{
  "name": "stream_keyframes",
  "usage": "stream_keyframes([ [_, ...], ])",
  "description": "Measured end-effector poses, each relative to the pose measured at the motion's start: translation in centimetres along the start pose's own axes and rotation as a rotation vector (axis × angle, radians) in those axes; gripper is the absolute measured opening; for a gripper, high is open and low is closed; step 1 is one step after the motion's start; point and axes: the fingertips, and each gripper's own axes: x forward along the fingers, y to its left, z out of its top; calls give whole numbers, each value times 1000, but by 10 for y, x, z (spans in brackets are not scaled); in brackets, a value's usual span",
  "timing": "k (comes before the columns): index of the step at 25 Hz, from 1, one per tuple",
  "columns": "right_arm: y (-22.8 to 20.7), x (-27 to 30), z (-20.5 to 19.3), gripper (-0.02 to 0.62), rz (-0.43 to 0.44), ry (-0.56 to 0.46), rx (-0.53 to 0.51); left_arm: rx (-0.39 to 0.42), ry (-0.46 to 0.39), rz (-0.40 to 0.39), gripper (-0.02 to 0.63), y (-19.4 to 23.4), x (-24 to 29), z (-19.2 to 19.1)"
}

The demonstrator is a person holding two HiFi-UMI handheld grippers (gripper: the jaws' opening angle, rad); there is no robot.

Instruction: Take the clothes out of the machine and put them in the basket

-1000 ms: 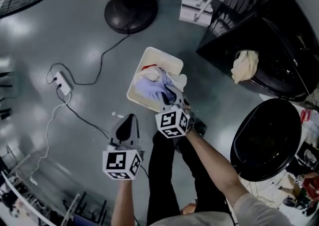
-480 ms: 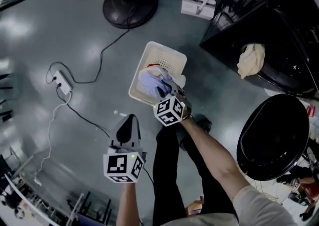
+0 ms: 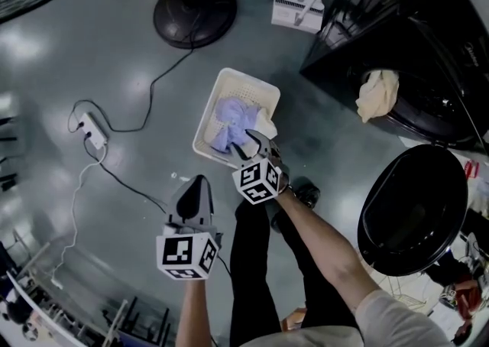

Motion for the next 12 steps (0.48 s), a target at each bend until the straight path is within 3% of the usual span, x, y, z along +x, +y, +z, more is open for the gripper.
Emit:
stream_keyframes([
  [5,-20,-21,3,152,-56,-21,50,19,0,-30,18,-14,7,10],
  [9,-35,-35,5,47,-80,-36,85,42,3,-57,18,-28,15,18],
  [12,-41,-45,8,26,-71,-54,118,61,9,-77,18,-39,22,22],
])
